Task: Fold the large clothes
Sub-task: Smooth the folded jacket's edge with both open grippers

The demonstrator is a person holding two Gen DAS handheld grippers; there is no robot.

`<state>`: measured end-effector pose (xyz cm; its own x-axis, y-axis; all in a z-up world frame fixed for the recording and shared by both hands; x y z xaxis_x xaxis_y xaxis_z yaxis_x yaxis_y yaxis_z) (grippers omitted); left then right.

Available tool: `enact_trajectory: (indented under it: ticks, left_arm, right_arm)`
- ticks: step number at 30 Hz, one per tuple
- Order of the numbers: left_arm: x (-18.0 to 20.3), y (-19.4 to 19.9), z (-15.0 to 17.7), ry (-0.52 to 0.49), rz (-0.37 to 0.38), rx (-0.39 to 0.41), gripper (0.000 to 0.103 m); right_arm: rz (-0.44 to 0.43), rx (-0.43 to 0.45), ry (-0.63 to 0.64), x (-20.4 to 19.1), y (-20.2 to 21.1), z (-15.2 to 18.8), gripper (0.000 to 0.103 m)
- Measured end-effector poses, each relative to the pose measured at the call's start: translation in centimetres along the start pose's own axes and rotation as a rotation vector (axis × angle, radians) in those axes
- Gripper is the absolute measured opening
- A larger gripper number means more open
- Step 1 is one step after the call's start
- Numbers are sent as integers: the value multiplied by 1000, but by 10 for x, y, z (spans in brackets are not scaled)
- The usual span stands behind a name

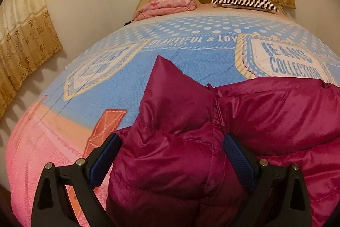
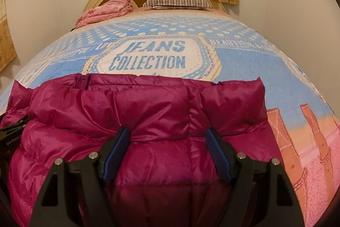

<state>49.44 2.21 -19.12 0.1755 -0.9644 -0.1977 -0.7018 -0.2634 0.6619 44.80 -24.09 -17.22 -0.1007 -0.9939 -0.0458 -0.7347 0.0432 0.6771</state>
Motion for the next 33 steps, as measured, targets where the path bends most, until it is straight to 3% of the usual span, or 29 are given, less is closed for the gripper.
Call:
enact_trajectory:
  ticks: [33]
  left_arm:
    - [7, -13, 2, -53, -37, -72, 102]
  right_arm:
    - [66, -105, 38, -6, -24, 4, 82]
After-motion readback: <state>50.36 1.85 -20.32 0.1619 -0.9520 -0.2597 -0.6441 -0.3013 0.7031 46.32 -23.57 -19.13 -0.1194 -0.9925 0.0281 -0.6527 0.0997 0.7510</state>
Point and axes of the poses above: each gripper's, at about its wrist camera, not at the fingertips, and y roughly against the way its jaws point, x to its right, z to its underside, the point moved 3 cm from there along -y, roughly the way its jaws point, and after that the axes turned 1 degree about -y, right-handed, at the moved point
